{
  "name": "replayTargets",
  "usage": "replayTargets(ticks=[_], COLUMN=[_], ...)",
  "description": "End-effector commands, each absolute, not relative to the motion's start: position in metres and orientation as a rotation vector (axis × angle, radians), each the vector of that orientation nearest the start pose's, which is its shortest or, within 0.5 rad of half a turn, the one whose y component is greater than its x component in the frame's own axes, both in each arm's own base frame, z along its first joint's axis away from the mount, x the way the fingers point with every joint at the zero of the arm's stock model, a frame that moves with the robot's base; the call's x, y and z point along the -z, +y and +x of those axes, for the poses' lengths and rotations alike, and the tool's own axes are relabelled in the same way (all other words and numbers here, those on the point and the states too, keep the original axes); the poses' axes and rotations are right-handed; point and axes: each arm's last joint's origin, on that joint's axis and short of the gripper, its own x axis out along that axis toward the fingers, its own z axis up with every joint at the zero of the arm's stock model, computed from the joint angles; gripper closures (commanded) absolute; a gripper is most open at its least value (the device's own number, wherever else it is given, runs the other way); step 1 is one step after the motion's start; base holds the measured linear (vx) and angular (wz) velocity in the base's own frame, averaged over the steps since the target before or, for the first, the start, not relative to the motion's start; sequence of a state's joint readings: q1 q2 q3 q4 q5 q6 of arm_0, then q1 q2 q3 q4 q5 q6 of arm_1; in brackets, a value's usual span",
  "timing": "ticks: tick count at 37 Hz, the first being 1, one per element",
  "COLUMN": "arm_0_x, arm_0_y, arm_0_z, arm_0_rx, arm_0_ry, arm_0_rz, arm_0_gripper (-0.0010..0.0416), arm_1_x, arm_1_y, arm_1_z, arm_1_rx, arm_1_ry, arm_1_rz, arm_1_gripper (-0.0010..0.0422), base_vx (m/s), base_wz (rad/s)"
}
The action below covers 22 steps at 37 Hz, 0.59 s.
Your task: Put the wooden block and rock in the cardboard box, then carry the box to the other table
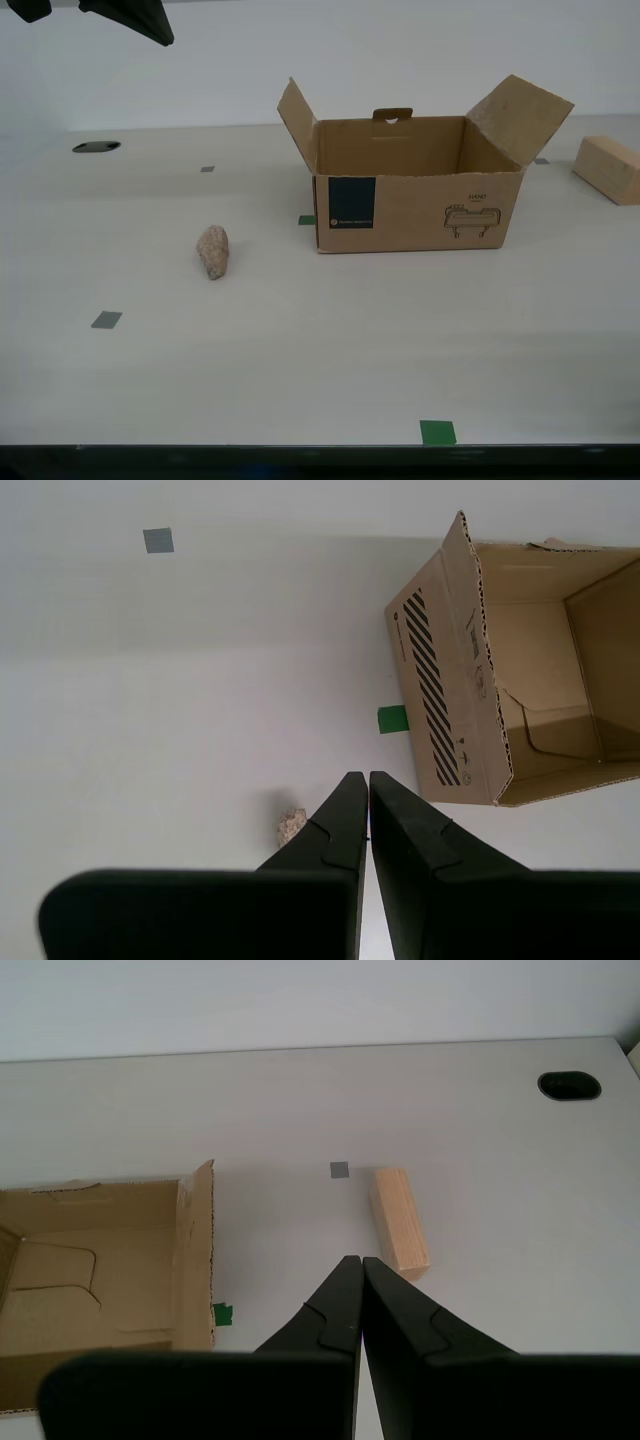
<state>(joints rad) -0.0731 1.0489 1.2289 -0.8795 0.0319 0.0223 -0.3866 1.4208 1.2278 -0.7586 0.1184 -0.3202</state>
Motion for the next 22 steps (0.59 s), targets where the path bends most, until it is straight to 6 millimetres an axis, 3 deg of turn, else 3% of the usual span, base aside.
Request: replayTargets(ticks=[1,22], arm_0_x=[-0.3736,-0.3739], arm_0_y=[-0.0151,-0.0151], arm_0_z=[0.1925,0.1926], arm_0_rx=[0.112,0.112], arm_0_ry=[0.692,0.689], arm_0_rz=[0.033,0.034], arm_0_gripper=[0.0406,0.0404], arm_1_x=[-0.2979,-0.2972], arm_1_y=[-0.1124,-0.1121], arm_1_z=[0.2655,0.2646], arm_1_rx=[0.31,0.296], arm_1_ry=[1.019,1.035], arm_1_rz=[-0.164,-0.182], arm_1_gripper=[0.0412,0.0412], base_vx=[0.0,0.0], base_wz=[0.0,0.0])
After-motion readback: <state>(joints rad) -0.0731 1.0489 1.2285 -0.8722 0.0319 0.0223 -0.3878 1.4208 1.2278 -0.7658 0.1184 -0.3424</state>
